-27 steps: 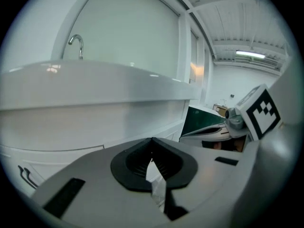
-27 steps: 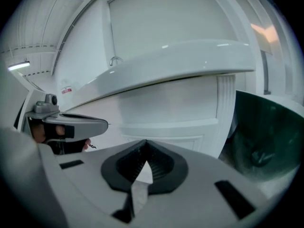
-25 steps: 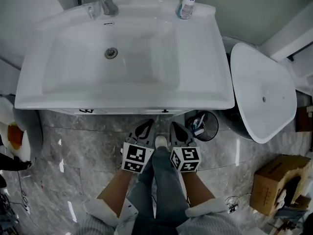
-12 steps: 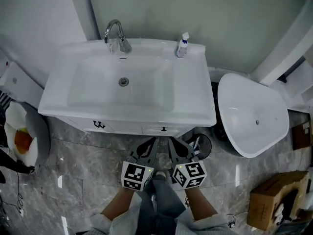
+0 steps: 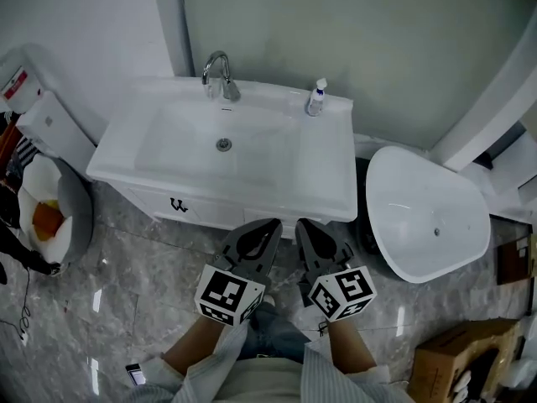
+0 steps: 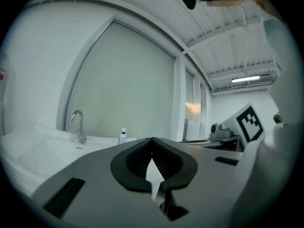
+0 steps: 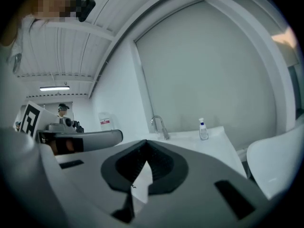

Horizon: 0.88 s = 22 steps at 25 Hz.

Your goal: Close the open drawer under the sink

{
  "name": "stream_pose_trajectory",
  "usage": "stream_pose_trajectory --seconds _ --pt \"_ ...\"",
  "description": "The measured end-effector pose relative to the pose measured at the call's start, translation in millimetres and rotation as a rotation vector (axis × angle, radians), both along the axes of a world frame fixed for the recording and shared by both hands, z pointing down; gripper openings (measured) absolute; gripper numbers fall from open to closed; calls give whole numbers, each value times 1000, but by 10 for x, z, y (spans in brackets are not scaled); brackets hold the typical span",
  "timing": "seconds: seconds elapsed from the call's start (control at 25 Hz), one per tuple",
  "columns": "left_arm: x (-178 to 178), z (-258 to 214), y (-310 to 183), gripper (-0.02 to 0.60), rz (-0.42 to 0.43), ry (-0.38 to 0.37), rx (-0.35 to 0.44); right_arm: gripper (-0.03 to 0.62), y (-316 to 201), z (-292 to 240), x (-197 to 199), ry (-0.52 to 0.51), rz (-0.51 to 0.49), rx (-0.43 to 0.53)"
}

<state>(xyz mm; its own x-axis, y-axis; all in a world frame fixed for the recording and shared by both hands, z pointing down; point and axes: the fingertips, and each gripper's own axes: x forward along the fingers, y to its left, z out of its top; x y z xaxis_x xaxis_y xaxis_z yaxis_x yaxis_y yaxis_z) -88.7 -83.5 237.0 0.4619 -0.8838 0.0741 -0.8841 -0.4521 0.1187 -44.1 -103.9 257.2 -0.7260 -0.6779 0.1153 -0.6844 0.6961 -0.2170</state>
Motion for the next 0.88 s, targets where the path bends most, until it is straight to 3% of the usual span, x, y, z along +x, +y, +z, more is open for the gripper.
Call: stream_pose_trajectory --seconds 0.36,0.88 --pt "204 -379 164 15 29 -3 60 9 282 -465 74 4 -60 85" --pt "325 -287 104 15 58 -36 52 9 218 -405 124 -1 -62 58"
